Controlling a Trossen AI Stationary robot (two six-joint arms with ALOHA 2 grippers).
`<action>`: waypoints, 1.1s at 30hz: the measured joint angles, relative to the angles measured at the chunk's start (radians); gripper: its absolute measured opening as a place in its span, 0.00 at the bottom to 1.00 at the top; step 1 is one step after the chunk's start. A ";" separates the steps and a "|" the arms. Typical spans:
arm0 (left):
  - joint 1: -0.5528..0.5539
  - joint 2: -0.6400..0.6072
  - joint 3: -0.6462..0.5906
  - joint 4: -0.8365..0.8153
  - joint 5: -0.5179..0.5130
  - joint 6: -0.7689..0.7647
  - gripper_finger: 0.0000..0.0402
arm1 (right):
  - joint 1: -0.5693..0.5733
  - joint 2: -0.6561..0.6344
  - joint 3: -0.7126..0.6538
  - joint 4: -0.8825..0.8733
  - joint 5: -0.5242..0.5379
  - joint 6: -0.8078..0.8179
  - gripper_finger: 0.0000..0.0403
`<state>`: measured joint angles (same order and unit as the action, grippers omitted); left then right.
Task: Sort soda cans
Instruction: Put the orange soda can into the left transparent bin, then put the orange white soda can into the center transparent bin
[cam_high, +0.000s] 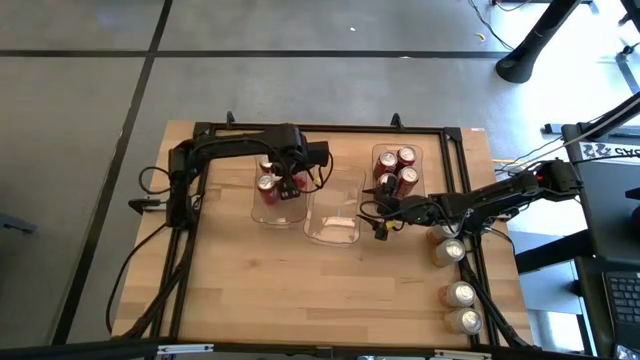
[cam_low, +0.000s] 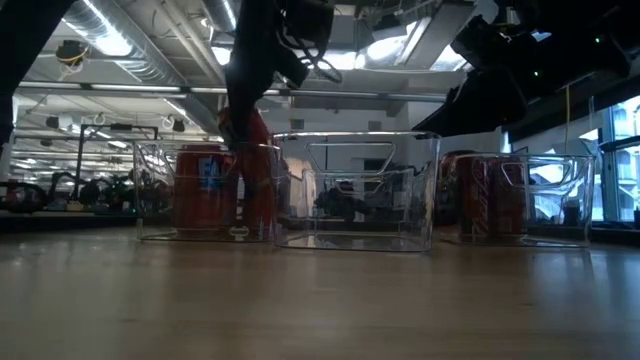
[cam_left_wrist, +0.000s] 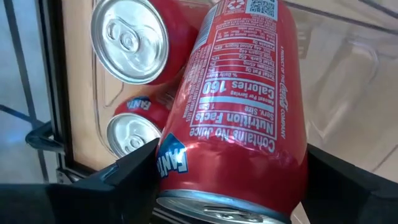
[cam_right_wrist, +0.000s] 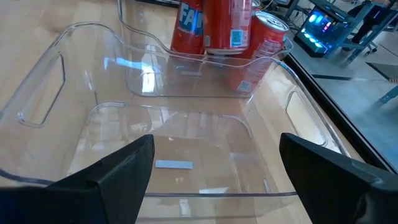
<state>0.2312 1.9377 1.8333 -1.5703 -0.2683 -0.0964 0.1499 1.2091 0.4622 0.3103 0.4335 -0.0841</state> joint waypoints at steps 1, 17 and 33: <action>0.002 0.000 -0.008 0.003 0.002 0.001 0.74 | 0.000 0.000 0.000 0.000 0.000 0.000 0.86; 0.027 0.003 -0.125 0.117 0.062 0.020 0.74 | 0.000 0.000 0.000 0.001 0.000 0.004 0.86; 0.032 0.001 -0.126 0.253 0.063 0.071 0.86 | 0.000 0.001 0.000 -0.007 -0.001 0.005 0.86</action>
<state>0.2634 1.9388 1.7069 -1.3172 -0.2057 -0.0254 0.1499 1.2098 0.4622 0.3036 0.4328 -0.0795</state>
